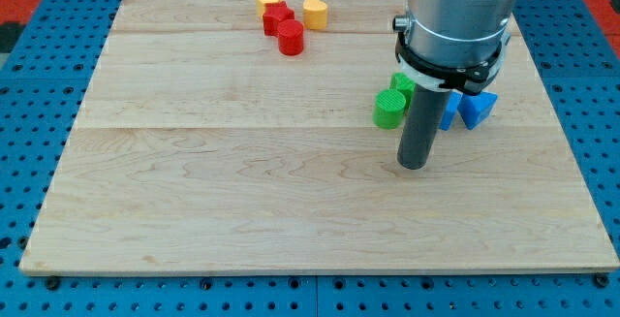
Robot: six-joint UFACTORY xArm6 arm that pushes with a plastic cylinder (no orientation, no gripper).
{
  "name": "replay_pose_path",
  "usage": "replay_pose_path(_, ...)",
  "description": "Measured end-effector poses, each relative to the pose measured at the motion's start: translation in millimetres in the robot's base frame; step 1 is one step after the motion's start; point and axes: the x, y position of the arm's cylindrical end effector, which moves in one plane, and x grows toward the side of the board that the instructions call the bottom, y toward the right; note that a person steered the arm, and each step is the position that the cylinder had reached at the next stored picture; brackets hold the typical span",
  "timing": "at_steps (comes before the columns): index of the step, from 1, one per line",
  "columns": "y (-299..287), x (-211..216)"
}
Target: Move both the green blocks towards the bottom center
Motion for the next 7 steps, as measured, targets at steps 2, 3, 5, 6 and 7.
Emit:
replay_pose_path(2, 2.0, 0.1)
replay_pose_path(3, -3.0, 4.3)
replay_pose_path(5, 144.1, -4.6)
replay_pose_path(6, 172.8, -67.2)
replay_pose_path(7, 128.2, -108.7)
